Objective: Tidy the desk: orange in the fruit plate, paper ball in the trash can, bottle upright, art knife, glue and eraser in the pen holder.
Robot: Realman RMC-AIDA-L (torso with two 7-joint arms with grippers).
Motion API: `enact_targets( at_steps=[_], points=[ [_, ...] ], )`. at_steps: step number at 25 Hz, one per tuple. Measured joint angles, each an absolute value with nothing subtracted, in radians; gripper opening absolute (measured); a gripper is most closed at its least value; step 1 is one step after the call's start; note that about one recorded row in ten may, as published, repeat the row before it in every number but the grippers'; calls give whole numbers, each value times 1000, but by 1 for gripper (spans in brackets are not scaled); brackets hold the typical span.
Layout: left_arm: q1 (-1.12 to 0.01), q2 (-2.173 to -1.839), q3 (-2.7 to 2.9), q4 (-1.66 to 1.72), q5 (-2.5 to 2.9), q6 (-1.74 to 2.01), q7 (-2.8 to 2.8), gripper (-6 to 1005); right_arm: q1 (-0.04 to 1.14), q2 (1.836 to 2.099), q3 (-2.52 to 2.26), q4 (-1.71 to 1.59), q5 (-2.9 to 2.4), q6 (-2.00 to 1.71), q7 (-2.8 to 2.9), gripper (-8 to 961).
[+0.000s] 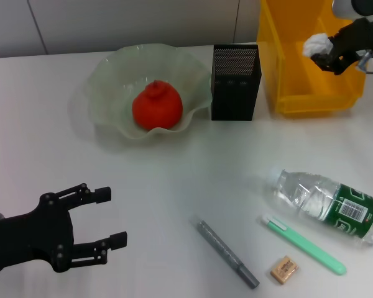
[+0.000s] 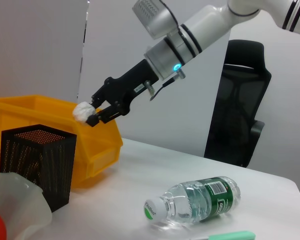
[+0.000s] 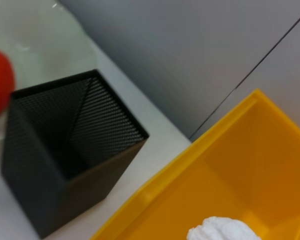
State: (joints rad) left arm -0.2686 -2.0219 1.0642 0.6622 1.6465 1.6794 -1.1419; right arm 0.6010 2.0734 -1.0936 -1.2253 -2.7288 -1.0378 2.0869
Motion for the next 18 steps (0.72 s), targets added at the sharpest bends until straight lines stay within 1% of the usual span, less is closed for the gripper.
enact_targets(
  at_steps=[9, 15, 18],
  points=[
    [-271, -2026, 1045, 661, 1646, 1681, -1144, 855, 601, 2075, -1101, -1185, -2727, -957, 2083, 473],
    [-275, -2026, 1044, 661, 1647, 1681, -1144, 854, 598, 2076, -1093, -1198, -2727, -962, 2087, 694],
    [-276, -2026, 1044, 661, 1648, 1682, -1144, 854, 600, 2075, -1086, -1208, -2724, -989, 2101, 760]
  ],
)
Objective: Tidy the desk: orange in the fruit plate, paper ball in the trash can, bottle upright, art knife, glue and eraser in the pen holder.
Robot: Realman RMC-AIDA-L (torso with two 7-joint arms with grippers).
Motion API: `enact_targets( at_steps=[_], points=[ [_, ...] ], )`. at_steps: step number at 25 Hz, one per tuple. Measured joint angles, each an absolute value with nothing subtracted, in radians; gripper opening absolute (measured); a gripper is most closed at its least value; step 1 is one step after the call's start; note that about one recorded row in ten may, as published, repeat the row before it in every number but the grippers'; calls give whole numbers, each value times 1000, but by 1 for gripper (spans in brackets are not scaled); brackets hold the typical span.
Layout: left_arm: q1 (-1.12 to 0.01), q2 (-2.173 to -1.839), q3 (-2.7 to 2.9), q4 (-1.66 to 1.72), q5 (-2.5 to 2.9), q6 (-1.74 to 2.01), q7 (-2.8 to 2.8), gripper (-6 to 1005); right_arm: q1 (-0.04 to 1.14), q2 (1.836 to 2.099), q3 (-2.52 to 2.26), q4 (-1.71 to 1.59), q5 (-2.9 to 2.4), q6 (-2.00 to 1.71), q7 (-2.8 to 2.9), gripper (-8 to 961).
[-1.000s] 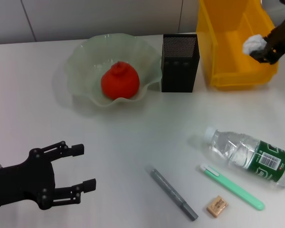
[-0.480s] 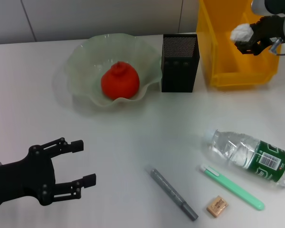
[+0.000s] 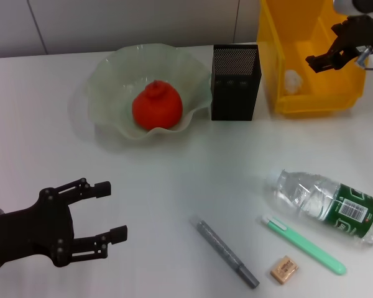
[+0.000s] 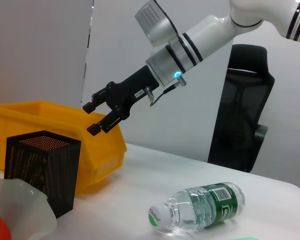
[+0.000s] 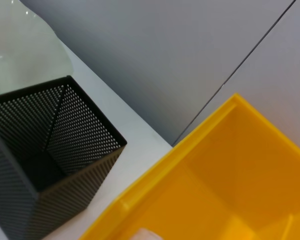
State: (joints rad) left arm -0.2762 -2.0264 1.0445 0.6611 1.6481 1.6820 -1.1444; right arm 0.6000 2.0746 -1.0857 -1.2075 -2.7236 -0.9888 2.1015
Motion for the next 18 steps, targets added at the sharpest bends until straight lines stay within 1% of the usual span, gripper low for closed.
enact_targets(
  at_steps=[2, 3, 7, 11, 14, 18],
  points=[
    [-277, -2026, 1045, 661, 1648, 1684, -1144, 854, 607, 2074, -1064, -1256, -2721, -1089, 2139, 804],
    [-277, -2026, 1045, 661, 1648, 1684, -1144, 854, 607, 2074, -1064, -1256, -2721, -1089, 2139, 804],
    [-277, -2026, 1045, 661, 1648, 1684, -1145, 855, 630, 2069, -1038, -1360, -2735, -1304, 2245, 804],
    [-277, -2026, 1045, 661, 1650, 1685, -1145, 855, 672, 2051, -1027, -1477, -2799, -1579, 2396, 805],
    [-277, -2023, 1049, 661, 1651, 1687, -1136, 855, 721, 2038, -1022, -1485, -2816, -1766, 2432, 805],
    [-277, -2021, 1050, 661, 1654, 1688, -1134, 854, 770, 2034, -1026, -1440, -2816, -1918, 2445, 805]
  ],
)
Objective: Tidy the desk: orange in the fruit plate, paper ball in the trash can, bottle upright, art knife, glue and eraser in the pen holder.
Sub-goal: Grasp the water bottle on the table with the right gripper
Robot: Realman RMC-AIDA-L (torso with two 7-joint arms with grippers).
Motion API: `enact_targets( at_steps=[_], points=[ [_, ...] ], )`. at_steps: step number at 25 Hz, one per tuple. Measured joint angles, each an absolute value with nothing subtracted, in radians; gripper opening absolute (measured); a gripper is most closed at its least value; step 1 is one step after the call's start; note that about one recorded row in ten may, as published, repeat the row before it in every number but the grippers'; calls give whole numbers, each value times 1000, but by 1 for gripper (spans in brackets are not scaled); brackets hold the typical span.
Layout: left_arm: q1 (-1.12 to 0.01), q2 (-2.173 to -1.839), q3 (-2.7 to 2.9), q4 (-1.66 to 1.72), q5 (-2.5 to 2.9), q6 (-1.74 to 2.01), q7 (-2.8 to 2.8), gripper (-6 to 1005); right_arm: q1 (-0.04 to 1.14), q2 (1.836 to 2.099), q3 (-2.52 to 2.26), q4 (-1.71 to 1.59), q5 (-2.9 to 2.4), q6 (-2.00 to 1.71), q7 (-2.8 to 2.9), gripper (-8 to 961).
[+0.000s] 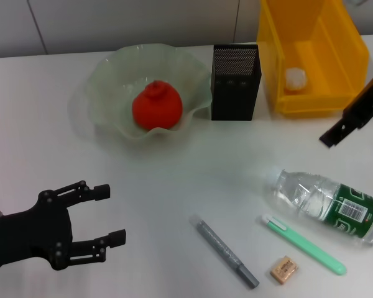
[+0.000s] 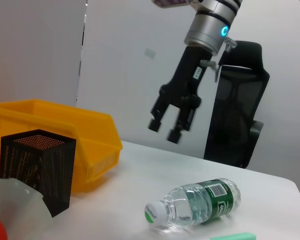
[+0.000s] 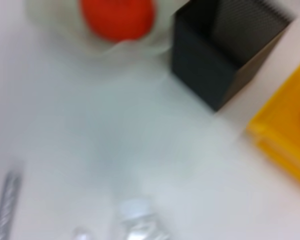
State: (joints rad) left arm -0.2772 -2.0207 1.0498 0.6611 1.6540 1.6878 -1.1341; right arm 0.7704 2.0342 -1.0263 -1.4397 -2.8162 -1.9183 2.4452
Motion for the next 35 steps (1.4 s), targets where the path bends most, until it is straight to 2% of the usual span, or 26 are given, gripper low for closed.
enact_targets(
  at_steps=[10, 25, 35],
  points=[
    [-269, -2022, 1044, 661, 1658, 1689, -1132, 854, 783, 2074, -1183, -1316, -2830, -1887, 2439, 805],
    [-251, -2028, 1040, 661, 1658, 1685, -1140, 854, 827, 2075, -1321, -1213, -2853, -1912, 2456, 806],
    [-250, -2029, 1040, 661, 1658, 1682, -1133, 855, 814, 2082, -1346, -1193, -2890, -1885, 2481, 807]
  ],
)
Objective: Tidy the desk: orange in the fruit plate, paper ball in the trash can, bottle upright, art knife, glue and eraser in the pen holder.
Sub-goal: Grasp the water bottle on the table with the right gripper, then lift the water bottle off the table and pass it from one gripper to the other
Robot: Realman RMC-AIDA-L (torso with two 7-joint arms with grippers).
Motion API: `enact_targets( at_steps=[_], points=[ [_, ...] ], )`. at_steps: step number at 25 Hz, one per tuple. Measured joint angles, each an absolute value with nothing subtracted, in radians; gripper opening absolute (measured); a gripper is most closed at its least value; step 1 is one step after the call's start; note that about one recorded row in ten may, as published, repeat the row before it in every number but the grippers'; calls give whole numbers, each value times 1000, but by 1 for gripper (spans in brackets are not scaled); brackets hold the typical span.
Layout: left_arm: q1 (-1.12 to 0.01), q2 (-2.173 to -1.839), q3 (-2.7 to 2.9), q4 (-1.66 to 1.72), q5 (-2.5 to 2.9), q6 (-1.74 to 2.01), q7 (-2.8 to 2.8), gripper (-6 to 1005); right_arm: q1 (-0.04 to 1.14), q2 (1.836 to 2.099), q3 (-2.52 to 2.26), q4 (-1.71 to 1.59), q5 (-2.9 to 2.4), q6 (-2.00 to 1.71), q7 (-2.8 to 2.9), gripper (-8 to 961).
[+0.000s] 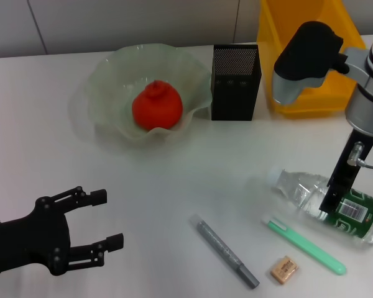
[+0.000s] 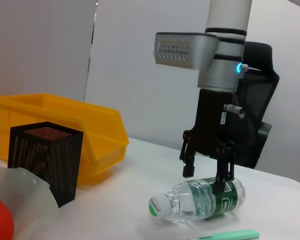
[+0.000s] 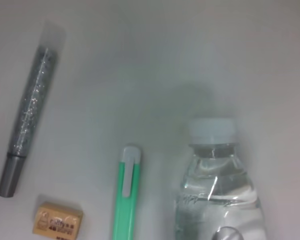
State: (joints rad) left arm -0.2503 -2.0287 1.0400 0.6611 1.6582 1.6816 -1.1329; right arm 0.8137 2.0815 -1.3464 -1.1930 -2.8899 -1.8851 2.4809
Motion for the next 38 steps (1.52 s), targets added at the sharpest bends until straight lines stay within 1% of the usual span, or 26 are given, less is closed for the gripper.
enact_targets(
  at_steps=[14, 30, 38],
  points=[
    [-250, -2031, 1040, 648, 1658, 1681, -1129, 854, 804, 2086, -1453, -1090, -2854, -1741, 2524, 808],
    [-248, -2030, 1040, 646, 1658, 1678, -1129, 854, 803, 2086, -1463, -1062, -2834, -1708, 2517, 801],
    [-253, -2030, 1040, 637, 1658, 1678, -1129, 855, 743, 2081, -1446, -1185, -2801, -1718, 2485, 797]
  ],
)
